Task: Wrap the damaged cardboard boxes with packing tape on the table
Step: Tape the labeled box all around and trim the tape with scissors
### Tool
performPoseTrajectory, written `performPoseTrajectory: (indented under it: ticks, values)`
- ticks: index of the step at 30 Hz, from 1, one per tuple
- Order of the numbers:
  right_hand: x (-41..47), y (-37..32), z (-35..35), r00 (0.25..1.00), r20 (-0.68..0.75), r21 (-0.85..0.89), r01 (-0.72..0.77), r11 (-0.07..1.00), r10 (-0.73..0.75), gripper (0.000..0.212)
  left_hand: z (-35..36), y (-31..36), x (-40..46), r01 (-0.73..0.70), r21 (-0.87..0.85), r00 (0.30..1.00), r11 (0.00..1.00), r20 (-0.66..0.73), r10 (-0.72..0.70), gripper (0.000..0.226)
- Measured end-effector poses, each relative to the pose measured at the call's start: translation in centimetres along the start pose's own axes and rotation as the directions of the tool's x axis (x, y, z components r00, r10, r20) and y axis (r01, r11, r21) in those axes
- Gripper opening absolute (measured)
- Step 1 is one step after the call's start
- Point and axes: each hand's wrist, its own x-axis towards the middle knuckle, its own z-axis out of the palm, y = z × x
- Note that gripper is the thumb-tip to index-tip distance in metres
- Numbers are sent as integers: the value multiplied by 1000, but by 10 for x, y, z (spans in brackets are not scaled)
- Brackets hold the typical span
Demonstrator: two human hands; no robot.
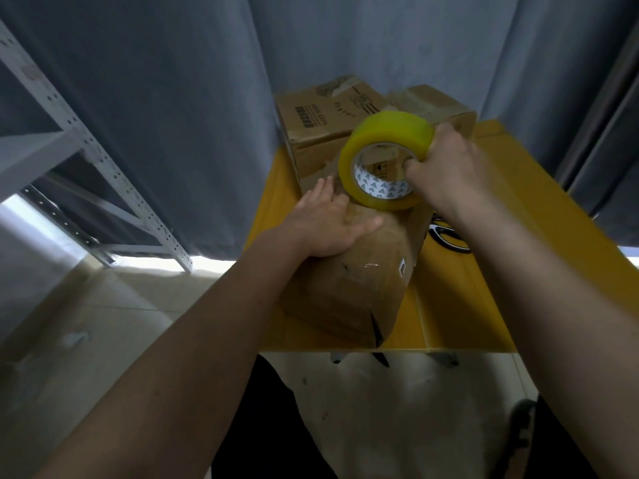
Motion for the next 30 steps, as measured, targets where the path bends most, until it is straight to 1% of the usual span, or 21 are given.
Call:
performPoseTrajectory:
  ticks: [3,5,7,9,11,13,14,15,16,18,20,21,23,25,27,28,30]
  values:
    - [-5,6,9,997,64,171,-62,983,52,36,1,-4,-4,-55,1,998,999,-8,55,88]
    - [-8,10,15,993,83,270,-105,957,86,31,4,-2,-4,-44,41,998,998,-50,46,88]
    - [-8,13,18,991,85,324,-126,938,104,28,6,2,-3,-13,85,995,996,-95,21,92]
    - [-7,14,19,990,94,339,-129,932,103,29,6,8,-1,47,91,994,995,-106,-37,97]
    - [-5,15,19,990,100,346,-132,929,103,29,7,16,2,160,61,984,985,-88,-154,103]
    - [-4,16,19,989,103,355,-136,925,106,28,8,22,4,283,24,956,959,-85,-280,108]
    - [-3,17,19,990,95,358,-136,924,109,28,9,24,5,292,22,952,956,-101,-288,108]
    - [-2,19,20,990,84,363,-133,922,109,26,10,24,5,246,30,962,969,-126,-240,104]
    - [-2,20,22,991,74,372,-129,919,109,25,10,21,3,155,41,977,987,-152,-147,98]
    - [-1,21,24,993,55,389,-121,913,108,22,9,13,0,-33,37,985,999,-168,38,83]
    - [0,22,25,993,47,395,-121,911,111,21,6,4,-2,-103,20,985,994,-134,105,76]
    - [0,22,26,992,53,395,-125,910,113,21,7,2,-2,-108,31,986,994,-126,111,77]
    - [2,23,27,991,61,399,-131,908,116,23,9,5,0,-72,62,986,995,-143,80,82]
    - [2,24,28,991,63,412,-133,901,117,25,9,15,4,12,51,986,999,-164,-4,88]
    - [3,25,27,991,66,422,-134,897,117,24,7,24,7,80,44,986,996,-149,-72,94]
    - [3,26,27,990,68,423,-138,895,121,23,6,27,6,85,39,989,996,-123,-80,99]
    - [2,26,26,989,72,439,-145,887,126,22,7,27,0,77,16,995,997,-61,-76,119]
